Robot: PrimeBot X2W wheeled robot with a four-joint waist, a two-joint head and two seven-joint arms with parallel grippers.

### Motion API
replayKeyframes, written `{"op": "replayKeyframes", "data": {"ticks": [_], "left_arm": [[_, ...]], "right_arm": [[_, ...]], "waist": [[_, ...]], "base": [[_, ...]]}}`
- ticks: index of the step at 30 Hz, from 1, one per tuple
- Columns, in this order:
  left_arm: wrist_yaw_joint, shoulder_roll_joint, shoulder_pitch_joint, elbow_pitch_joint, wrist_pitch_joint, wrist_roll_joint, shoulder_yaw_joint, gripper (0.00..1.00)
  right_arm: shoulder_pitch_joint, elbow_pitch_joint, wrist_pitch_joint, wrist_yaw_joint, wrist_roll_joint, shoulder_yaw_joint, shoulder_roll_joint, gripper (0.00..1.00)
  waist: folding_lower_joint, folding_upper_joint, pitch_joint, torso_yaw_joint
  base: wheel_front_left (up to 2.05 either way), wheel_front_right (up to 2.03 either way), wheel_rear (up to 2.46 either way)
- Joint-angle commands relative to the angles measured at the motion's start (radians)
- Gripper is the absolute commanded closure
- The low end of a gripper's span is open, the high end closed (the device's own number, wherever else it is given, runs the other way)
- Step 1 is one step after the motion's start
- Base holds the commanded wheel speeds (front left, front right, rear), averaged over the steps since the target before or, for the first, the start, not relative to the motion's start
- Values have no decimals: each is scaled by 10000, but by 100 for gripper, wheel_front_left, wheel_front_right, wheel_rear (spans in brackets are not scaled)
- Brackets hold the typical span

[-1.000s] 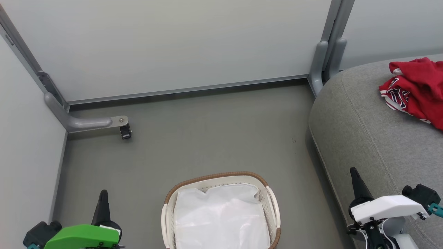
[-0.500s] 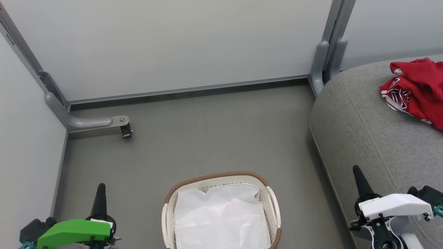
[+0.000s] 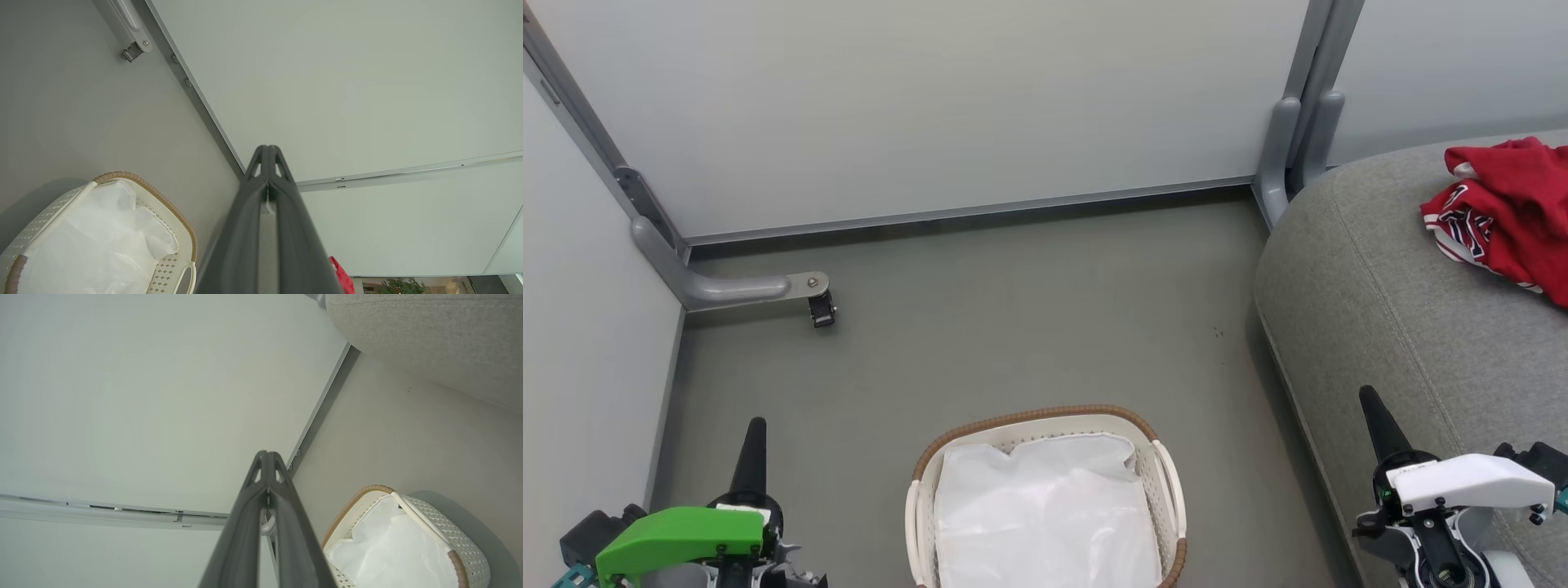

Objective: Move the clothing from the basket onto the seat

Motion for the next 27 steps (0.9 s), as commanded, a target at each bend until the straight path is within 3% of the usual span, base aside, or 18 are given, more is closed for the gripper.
{"op": "replayKeyframes", "data": {"ticks": [1,27], "left_arm": [[-81,14,-231,-103,53,-239,63,100],[-270,-31,-564,-108,619,-2015,412,100]], "right_arm": [[-178,-125,80,-6,237,-66,-55,100],[-197,-314,634,-6,2317,-361,-70,100]], "waist": [[0,0,0,3],[0,0,1,52]], "base": [[0,0,0],[0,0,0]]}}
